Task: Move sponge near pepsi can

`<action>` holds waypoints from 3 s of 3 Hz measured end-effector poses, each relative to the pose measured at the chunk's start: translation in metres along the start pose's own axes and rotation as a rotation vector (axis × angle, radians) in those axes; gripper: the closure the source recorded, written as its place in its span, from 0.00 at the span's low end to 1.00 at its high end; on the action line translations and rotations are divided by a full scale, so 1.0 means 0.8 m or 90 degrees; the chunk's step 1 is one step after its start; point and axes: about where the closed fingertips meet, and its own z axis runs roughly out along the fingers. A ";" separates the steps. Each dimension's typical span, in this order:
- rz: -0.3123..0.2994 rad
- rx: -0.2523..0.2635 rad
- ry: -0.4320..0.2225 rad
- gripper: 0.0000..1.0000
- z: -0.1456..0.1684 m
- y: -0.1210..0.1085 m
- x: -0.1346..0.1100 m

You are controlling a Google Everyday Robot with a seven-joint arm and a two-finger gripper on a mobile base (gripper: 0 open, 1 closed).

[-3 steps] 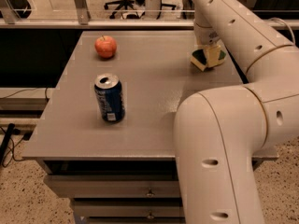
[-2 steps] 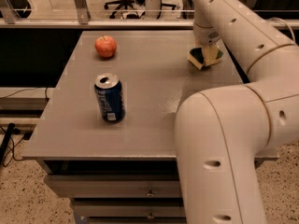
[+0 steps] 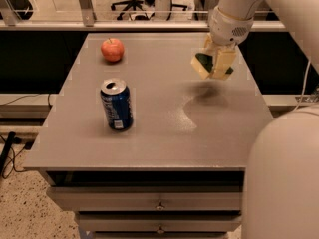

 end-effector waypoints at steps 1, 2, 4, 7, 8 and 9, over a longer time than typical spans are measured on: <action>0.039 -0.004 -0.079 1.00 -0.013 0.055 -0.063; 0.054 -0.016 -0.107 1.00 -0.006 0.084 -0.096; 0.063 -0.029 -0.115 1.00 0.011 0.114 -0.138; 0.073 -0.052 -0.138 0.37 0.038 0.113 -0.191; 0.081 -0.050 -0.141 0.13 0.047 0.106 -0.203; 0.109 -0.035 -0.138 0.00 0.059 0.086 -0.200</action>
Offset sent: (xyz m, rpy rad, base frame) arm -0.1231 0.0841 0.0044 0.2017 0.1363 -0.0804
